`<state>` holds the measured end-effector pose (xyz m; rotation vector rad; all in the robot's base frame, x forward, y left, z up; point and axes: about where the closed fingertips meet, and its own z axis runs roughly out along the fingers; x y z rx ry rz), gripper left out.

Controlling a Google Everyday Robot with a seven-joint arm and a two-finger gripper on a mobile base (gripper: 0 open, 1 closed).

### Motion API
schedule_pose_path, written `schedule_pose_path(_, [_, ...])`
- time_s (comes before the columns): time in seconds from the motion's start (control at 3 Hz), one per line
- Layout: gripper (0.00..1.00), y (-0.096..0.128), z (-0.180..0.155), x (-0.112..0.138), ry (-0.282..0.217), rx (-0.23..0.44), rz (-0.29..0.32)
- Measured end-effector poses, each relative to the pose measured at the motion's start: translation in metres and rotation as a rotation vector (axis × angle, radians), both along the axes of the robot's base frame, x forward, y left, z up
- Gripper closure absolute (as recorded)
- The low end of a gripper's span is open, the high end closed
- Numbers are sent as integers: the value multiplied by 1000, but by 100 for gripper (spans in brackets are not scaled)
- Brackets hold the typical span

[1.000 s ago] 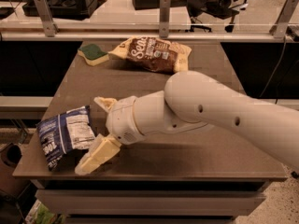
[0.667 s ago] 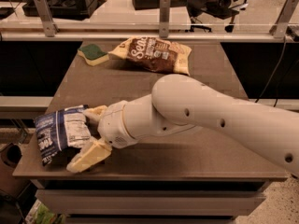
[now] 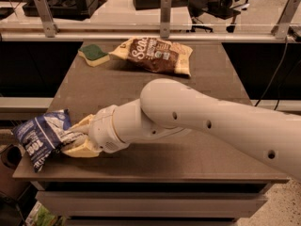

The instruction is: Pick blue chip bag

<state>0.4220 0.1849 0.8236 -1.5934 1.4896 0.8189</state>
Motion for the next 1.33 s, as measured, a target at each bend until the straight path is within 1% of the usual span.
schedule_pose_path(0.33, [88, 1, 1, -1, -3, -3, 2])
schedule_pose_path(0.67, [100, 2, 2, -3, -7, -4, 4])
schedule_pose_path(1.0, [100, 3, 5, -2, -17, 19, 19])
schedule_pose_path(1.33, [100, 0, 13, 7, -45, 107, 54])
